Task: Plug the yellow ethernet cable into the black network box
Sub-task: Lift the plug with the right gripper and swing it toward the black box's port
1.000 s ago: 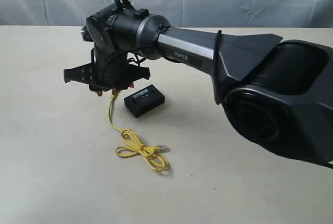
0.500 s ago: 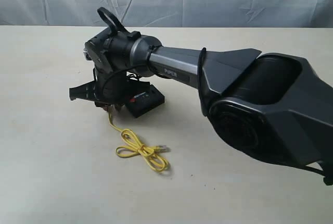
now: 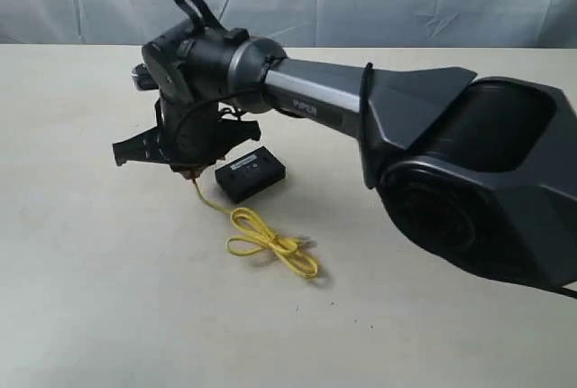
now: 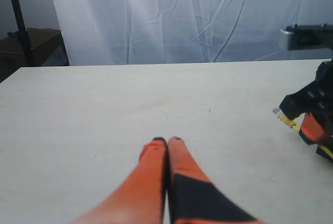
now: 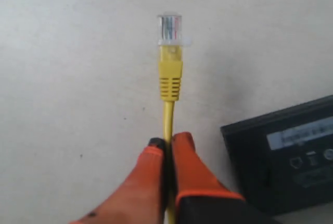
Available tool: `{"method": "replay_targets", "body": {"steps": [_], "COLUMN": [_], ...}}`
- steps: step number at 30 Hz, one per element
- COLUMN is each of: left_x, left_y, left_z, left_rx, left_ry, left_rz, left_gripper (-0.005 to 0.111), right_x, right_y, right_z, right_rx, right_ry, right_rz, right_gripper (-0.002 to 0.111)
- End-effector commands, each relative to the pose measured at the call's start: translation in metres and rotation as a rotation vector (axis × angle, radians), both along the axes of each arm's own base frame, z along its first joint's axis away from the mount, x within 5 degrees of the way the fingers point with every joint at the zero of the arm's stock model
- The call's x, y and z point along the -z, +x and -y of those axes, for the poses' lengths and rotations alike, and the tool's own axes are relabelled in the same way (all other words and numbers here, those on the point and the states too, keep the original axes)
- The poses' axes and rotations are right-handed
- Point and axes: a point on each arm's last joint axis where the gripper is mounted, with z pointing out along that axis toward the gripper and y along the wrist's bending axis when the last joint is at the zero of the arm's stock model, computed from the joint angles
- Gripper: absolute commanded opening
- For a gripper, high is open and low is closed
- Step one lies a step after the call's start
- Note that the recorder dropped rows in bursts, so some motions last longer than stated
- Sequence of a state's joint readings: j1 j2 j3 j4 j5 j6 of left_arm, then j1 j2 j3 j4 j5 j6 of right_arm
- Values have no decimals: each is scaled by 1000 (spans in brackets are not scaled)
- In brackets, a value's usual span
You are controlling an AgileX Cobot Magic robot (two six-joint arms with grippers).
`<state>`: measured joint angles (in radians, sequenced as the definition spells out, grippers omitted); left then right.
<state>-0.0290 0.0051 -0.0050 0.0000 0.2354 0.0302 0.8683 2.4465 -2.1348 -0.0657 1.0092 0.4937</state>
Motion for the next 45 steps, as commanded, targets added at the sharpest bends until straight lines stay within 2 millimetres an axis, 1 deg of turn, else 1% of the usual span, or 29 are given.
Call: {"method": "replay_targets", "body": {"steps": [1,5,9,13,16,18,22,25,29,35,36,37,39,42,45], "left_x": [1,1,1,1,1,1,1,1,1,1,1,-1,-6,-16,-25], "left_y": [0,0,0,0,0,0,0,0,0,0,0,0,1,1,0], "left_z": [0,0,0,0,0,0,0,0,0,0,-1,-1,0,0,0], "left_rx": [-3,-3,-3,-3,-3,-3,-3,-3,-3,-3,-5,-6,-3,-3,-4], "left_ry": [-9,-9,-9,-9,-9,-9,-9,-9,-9,-9,32,46,12,-16,-19], "left_rz": [4,4,4,4,4,4,4,4,4,4,11,23,87,195,288], "left_gripper": [0,0,0,0,0,0,0,0,0,0,0,0,0,0,0], "right_x": [-40,-58,-68,-68,-67,-68,-72,-68,-53,-51,-51,-51,-49,-37,-27], "right_y": [-7,-5,5,9,9,6,-3,-12,-16,-16,-16,-16,-17,-25,-32], "right_z": [10,29,52,74,90,98,107,113,116,117,117,117,118,124,129], "right_rx": [-138,-216,-233,-240,-239,-249,-259,-267,-258,-275,-278,-278,-284,-283,-278], "right_ry": [-46,-92,-57,-26,-40,-38,-18,6,9,4,0,0,-7,-34,-41], "right_rz": [23,9,-26,-84,-90,-71,-25,1,4,11,11,11,4,-64,-72], "right_gripper": [-1,-1,-1,-1,-1,-1,-1,-1,-1,-1,-1,-1,-1,-1,-1]}}
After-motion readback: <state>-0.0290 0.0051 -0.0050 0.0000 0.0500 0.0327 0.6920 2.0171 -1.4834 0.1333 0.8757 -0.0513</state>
